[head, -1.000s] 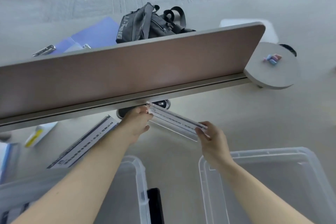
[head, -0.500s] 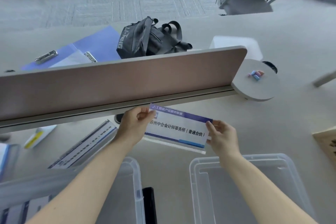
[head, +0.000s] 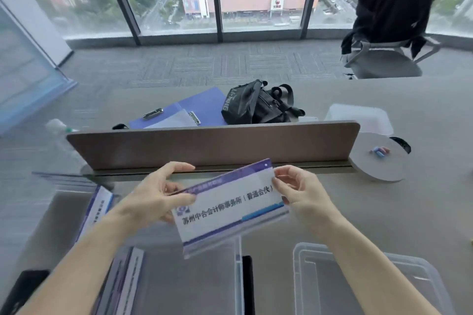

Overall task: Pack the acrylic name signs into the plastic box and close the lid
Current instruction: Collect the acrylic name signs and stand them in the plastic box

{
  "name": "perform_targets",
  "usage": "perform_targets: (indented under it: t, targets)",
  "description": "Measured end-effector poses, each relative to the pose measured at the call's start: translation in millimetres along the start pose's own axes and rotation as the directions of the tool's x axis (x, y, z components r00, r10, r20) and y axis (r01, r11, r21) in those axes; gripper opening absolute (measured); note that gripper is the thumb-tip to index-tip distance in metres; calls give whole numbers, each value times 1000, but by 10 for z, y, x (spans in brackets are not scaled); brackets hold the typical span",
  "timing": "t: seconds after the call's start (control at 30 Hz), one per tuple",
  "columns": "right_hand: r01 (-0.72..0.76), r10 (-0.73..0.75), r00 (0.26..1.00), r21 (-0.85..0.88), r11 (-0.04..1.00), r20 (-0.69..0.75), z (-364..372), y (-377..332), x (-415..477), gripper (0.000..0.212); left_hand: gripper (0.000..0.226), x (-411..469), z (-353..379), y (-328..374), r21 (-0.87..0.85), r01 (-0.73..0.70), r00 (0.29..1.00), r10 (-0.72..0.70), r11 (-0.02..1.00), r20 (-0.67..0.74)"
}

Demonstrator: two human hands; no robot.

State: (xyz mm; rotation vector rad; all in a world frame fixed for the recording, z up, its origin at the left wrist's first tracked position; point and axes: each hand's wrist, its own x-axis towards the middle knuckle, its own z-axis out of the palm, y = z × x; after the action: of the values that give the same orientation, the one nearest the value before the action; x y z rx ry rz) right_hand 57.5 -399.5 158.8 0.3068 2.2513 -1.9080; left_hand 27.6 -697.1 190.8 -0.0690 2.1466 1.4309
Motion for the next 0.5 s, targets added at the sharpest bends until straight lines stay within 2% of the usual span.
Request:
perform_targets:
  t: [0.1,0.2,0.27,0.33,0.4,0.43,0.5]
  targets:
    - [124,-92,971,-132,984,221,487,-397,-71,8,41,-535,-383,-65,222,119,959,-170,968,227]
    - [243,-134,922,-275,930,362,983,-629,-94,8,27,-855,-417,-174,224,41,960,-101,974,263]
    - [313,-169,910,-359,879,379,1263,-671,-85,9,24,-964,-411,-303,141,30,976,-60,989,211]
    - [313,-217,938,-389,866,271,1475,-576,-79,12,26,-1024,-446,-486,17,76,984,-78,997,161]
    - [196,-176,980,-347,917,88,1625,-328,-131,22,25,-1043,-497,-703,-48,126,987,-120,991,110]
    - [80,-77,997,-283,956,22,1703,-165,-205,31,25,-1042,-526,-813,-80,154,985,-146,985,94]
    - [-211,216,975,-90,973,45,1931,113,-417,48,25,-1040,-579,-1005,-154,204,977,-193,967,86]
